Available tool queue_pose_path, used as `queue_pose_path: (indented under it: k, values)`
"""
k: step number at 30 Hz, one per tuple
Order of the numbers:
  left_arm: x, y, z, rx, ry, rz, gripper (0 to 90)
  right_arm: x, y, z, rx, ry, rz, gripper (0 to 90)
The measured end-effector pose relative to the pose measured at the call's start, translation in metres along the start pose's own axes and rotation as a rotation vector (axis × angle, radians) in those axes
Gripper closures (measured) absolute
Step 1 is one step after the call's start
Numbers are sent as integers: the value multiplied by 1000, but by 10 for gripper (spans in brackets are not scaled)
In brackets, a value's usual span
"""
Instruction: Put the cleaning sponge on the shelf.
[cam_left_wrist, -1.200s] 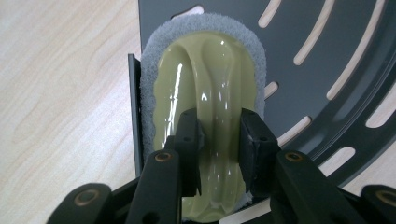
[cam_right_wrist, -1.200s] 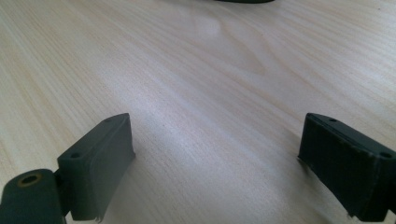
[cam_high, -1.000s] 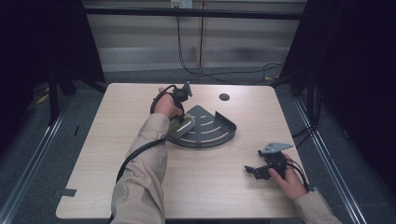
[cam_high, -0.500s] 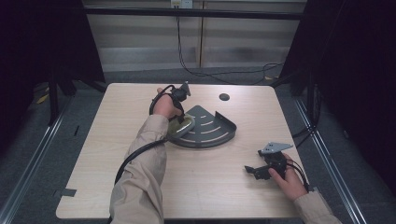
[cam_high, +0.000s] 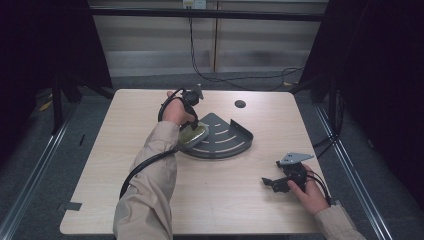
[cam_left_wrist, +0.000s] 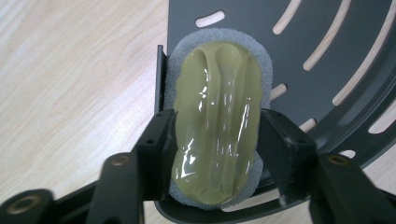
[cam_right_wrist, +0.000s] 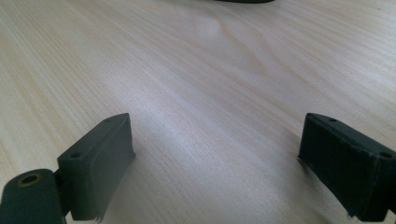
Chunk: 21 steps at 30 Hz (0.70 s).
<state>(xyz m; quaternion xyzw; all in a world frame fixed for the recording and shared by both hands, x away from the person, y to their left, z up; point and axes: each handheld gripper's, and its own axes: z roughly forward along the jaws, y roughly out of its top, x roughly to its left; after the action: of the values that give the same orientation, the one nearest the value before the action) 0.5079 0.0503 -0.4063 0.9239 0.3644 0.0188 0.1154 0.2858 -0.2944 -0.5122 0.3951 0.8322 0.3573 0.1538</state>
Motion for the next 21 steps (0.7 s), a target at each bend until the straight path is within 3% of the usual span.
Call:
queue_pose_path:
  k: [6, 14, 21]
  values:
    - [-2, -3, -6, -9, 15, -18, 323, 0, 0, 0, 0, 0, -1, 93]
    - [-3, -7, -13, -30, 23, -35, 246, 0, 0, 0, 0, 2, 0, 93]
    - [-5, -11, -14, -22, 12, -24, 215, 0, 0, 0, 0, 2, -1, 94]
